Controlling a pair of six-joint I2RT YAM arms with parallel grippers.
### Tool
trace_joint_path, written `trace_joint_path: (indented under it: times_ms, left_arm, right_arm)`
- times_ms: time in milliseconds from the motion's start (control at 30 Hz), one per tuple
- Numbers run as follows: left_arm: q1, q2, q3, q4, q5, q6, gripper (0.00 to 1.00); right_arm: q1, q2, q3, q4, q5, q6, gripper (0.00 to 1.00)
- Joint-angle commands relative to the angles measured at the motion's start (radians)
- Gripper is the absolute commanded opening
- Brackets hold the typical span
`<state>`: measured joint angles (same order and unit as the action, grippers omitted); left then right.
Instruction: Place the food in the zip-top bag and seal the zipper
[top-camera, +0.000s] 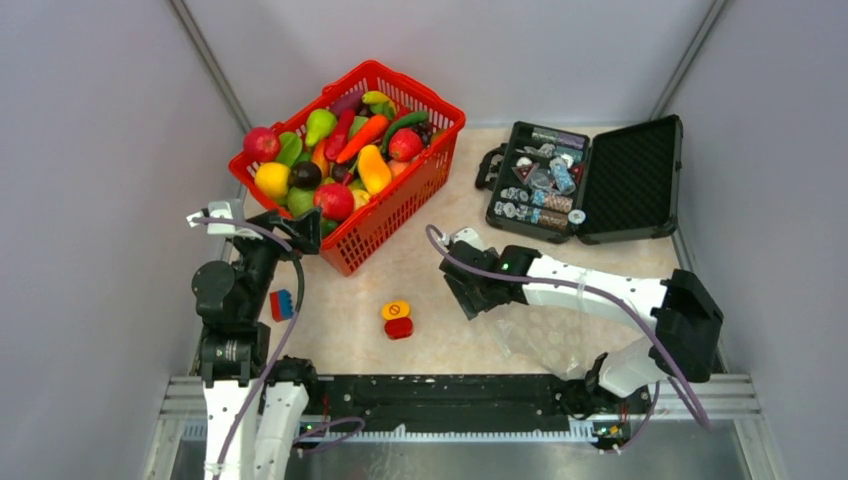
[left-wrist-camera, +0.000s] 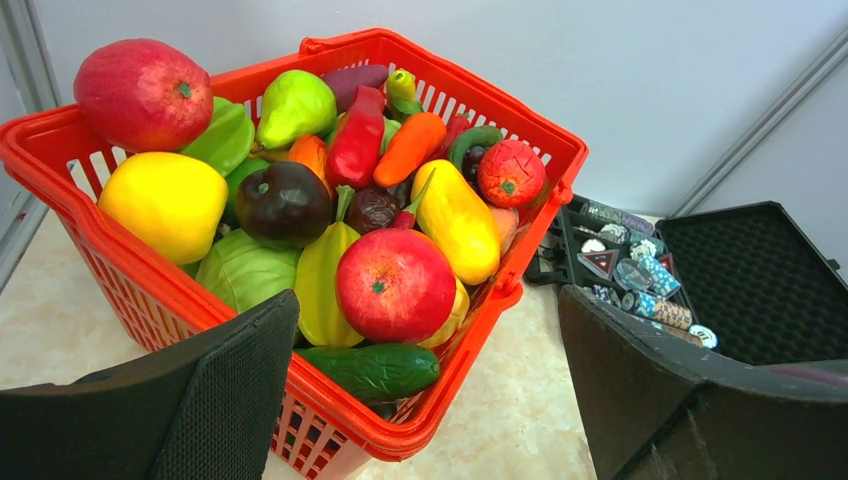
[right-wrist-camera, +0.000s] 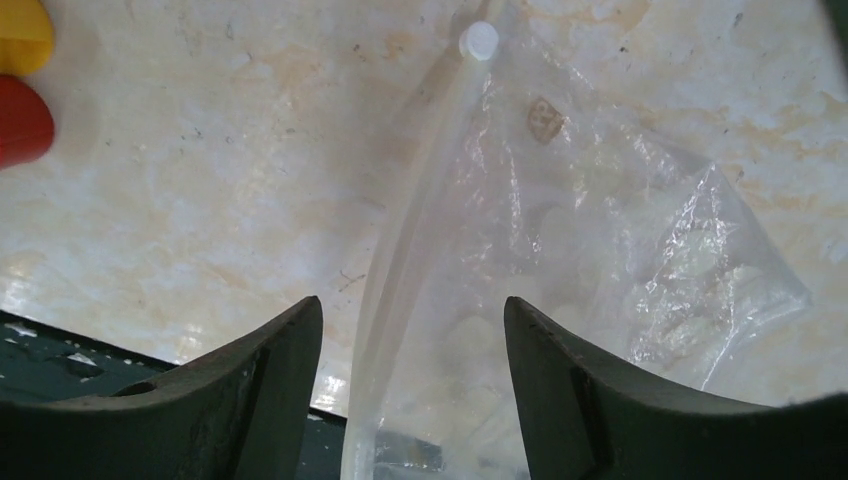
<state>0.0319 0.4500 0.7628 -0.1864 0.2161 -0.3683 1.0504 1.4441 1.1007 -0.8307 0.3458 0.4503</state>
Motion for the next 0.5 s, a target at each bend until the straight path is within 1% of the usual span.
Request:
trace_joint_path:
  times_ms: [0,267,333,400,467]
  left_arm:
    - [-0.001,0.002,-0.008,0.028,-0.005,-0.003,0.99]
    - [-0.001,-0.015,-0.022,0.027,-0.002,-0.009,0.99]
    - [0.0,-0.009,-0.027,0.045,0.0,-0.01,0.99]
    - [-0.001,0.008,-0.025,0.059,0.012,-0.013,0.99]
    - [0.0,0.028,-0.016,0.069,0.028,-0.018,0.99]
  right_arm:
    - [0.061,0.042,0.058,-0.066,0.106,0.019,0.66]
    - [0.068,0.082,0.045,-0.086,0.144,0.038,0.64]
    - [0.069,0.097,0.042,-0.087,0.143,0.046,0.62]
    - [0.068,0.102,0.028,-0.074,0.139,0.055,0.56]
    - [0.068,0.099,0.007,-0.059,0.144,0.062,0.55]
